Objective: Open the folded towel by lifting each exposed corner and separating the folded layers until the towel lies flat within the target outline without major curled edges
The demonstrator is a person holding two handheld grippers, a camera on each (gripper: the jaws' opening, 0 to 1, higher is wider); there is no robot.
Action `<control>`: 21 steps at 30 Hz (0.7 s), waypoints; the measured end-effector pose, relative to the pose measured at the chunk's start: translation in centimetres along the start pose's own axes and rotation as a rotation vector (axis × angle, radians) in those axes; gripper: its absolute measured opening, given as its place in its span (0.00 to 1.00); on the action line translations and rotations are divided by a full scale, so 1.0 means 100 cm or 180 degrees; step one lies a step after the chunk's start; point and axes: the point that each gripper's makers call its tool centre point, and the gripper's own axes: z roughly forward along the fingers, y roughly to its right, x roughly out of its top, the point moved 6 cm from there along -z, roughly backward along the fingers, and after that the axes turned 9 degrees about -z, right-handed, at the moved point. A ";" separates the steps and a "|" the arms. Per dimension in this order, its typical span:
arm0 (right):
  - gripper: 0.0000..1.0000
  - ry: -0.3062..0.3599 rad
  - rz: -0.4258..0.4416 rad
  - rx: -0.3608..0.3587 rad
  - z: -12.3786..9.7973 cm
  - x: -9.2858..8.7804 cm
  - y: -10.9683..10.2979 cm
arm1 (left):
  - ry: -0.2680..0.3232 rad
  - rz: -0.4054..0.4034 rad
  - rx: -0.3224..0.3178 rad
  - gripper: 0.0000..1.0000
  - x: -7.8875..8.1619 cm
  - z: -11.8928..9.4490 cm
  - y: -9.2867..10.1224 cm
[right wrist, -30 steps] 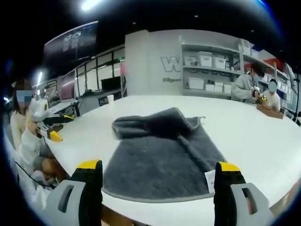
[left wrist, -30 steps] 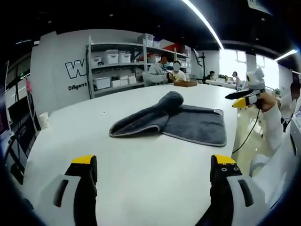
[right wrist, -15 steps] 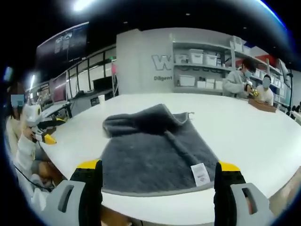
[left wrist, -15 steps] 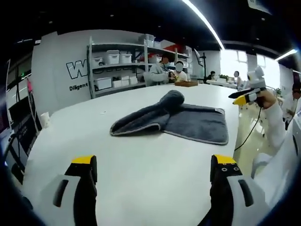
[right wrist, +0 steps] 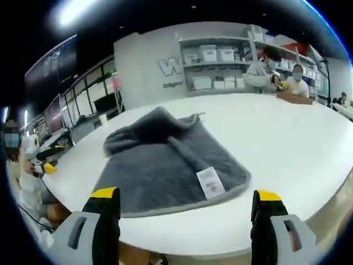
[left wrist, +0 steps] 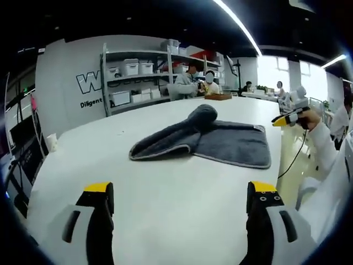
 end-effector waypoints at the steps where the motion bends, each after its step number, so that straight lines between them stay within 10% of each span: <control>1: 0.99 0.0001 0.0035 0.0012 0.003 -0.002 0.003 | -0.0003 -0.0002 -0.0006 1.00 0.000 0.000 0.000; 21: 0.93 0.0019 0.0624 0.0153 0.033 -0.004 0.022 | -0.0012 -0.0080 -0.0034 1.00 -0.002 0.002 -0.003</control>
